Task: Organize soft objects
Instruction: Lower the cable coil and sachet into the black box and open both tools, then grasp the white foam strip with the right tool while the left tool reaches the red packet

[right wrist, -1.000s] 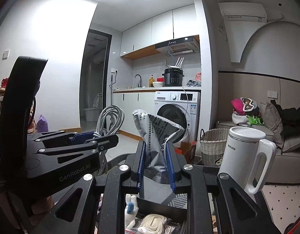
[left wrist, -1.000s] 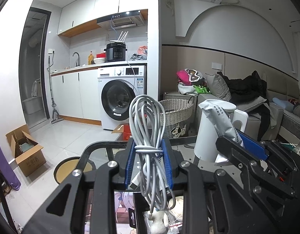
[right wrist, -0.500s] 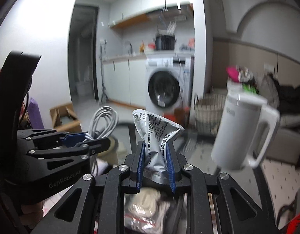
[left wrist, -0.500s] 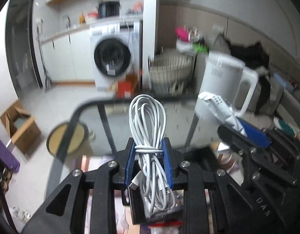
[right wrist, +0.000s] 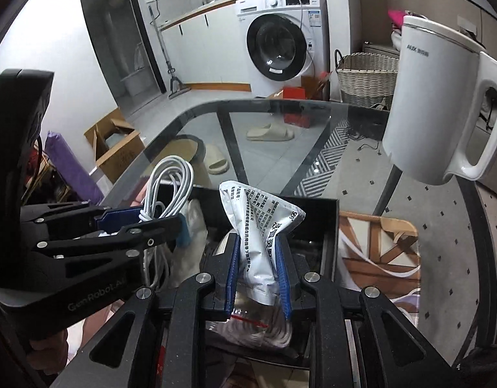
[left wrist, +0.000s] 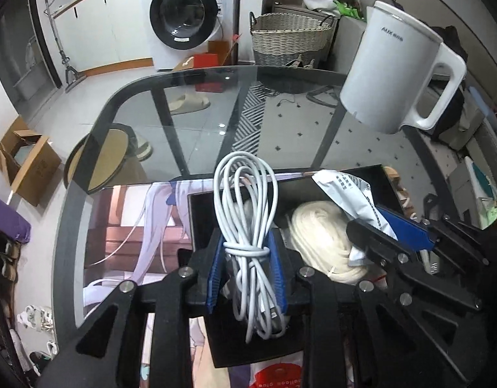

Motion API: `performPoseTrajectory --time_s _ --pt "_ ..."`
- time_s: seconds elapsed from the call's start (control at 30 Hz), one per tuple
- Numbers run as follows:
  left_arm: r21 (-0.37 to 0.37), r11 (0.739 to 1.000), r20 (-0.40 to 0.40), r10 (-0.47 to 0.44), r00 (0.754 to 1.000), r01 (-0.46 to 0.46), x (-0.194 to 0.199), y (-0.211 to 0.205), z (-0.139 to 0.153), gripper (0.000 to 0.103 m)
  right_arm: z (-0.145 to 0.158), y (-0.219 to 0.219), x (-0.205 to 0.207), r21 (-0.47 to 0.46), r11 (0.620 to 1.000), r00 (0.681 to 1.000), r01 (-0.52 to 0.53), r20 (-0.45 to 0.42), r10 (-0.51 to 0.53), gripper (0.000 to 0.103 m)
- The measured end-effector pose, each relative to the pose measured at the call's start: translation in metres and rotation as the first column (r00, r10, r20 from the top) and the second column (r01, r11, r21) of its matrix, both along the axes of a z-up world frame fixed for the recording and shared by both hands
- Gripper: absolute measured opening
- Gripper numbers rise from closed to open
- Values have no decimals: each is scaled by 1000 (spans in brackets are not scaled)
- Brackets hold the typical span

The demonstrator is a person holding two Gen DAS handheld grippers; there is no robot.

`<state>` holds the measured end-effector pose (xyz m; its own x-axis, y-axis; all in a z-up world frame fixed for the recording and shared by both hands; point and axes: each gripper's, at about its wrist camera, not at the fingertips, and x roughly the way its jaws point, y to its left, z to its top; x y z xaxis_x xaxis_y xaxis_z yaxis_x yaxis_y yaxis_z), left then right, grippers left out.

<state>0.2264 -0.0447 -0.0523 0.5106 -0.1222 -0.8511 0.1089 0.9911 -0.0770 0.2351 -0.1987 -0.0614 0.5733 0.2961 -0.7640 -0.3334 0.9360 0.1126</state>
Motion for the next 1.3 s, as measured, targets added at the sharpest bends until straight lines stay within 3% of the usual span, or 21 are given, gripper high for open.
performPoseTrajectory --time_s 0.07,0.1,0.17,0.37,0.43,0.5,0.6,0.83,0.9,1.07,1.23,1.3 --pt "14 1000 1 -3 1000 3 0 -2 -1 25 -5 4 1 -15 1000 1000 -3 -15 3 26" --pt "12 1000 0 -6 1000 6 -2 1 -1 25 -7 6 2 -25 1000 1000 -5 -29 5 34" --pt "23 1000 -5 -11 1000 11 -2 -2 -2 26 -12 5 2 -23 1000 999 -3 -45 2 36" --pt "60 998 49 -7 999 4 -6 0 8 49 -10 0 0 -6 1000 999 19 -44 -19 40" --pt "59 998 72 6 997 -10 -8 4 14 51 -3 -6 -2 12 1000 999 27 -40 -27 44" --pt "44 999 105 18 994 -22 -12 8 22 52 5 -9 -6 33 999 999 32 -18 -31 53" --pt "15 999 134 39 990 -41 -18 15 36 52 18 -11 -12 45 999 1000 19 15 -20 53" --pt "-80 997 299 42 953 -19 -56 38 80 53 73 -29 -45 26 1000 978 13 208 -18 56" --pt "-69 997 317 42 947 -21 -65 44 85 53 81 -42 -53 28 999 972 16 235 -22 70" --pt "-68 998 254 32 967 -15 -72 60 72 54 68 -64 -59 -12 1000 980 19 196 -16 71" --pt "-121 993 152 20 988 -2 -77 64 50 54 38 -81 -59 -53 998 995 25 102 -19 72" --pt "-145 989 119 19 993 -2 -81 64 40 54 23 -84 -60 -54 998 999 15 46 -13 65"
